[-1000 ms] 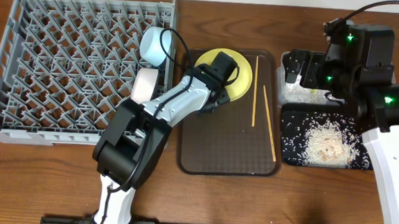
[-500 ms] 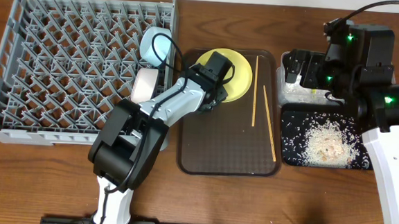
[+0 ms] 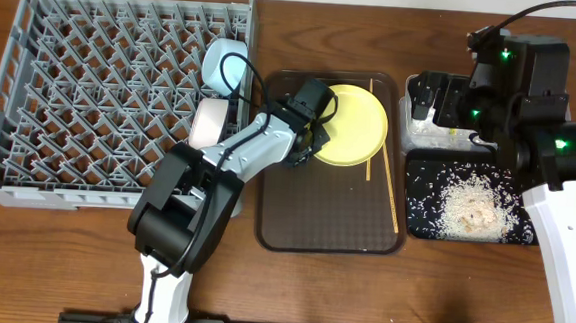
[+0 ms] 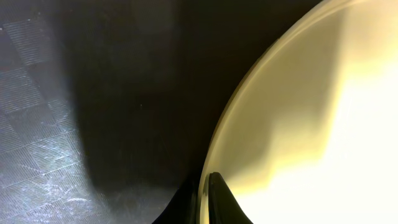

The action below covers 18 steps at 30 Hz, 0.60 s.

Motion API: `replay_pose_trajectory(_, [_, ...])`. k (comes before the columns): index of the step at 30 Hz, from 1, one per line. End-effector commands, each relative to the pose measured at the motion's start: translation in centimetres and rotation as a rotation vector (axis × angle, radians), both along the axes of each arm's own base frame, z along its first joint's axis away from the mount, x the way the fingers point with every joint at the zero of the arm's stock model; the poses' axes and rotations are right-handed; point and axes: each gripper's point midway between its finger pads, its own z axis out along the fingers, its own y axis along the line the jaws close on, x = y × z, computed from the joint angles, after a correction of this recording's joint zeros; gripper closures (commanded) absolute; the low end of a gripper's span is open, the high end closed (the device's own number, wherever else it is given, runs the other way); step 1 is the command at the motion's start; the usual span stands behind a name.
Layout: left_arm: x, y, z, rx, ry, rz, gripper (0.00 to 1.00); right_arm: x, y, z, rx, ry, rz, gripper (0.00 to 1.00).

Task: Sort waste into correct bins and load items into the dishwasher
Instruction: 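Grasp the yellow plate edge with the left gripper and tilt it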

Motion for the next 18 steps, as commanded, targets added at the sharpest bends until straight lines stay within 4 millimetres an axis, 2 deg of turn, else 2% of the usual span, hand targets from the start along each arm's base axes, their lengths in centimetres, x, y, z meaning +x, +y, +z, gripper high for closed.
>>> replay_pose_trajectory(1, [-0.5,1.6,0.4,0.027,0.002,-0.022,0.93,0.1,-0.3,0.0,0.003,0.001,-0.017,0.01])
replay_pose_trajectory(6, [0.8,1.9,4.9,0.005,-0.111,-0.083,0.92,0.1,-0.3,0.0,0.003,0.001,-0.017,0.01])
replay_pose_trajectory(8, [1.1,1.9,7.7,-0.009,-0.177,-0.113,0.93,0.1,-0.3,0.0,0.003,0.001,-0.017,0.01])
replay_pose_trajectory(13, [1.3,2.0,12.4,-0.033,-0.289,-0.155,0.93,0.1,-0.3,0.0,0.003,0.002,-0.017,0.01])
replay_pose_trajectory(16, [1.1,2.1,14.0,-0.045,-0.319,-0.166,0.93,0.1,-0.3,0.0,0.003,0.002,-0.017,0.01])
replay_pose_trajectory(18, [0.7,2.2,13.8,-0.043,-0.304,-0.168,0.88,0.1,-0.3,0.0,0.002,0.002,-0.017,0.01])
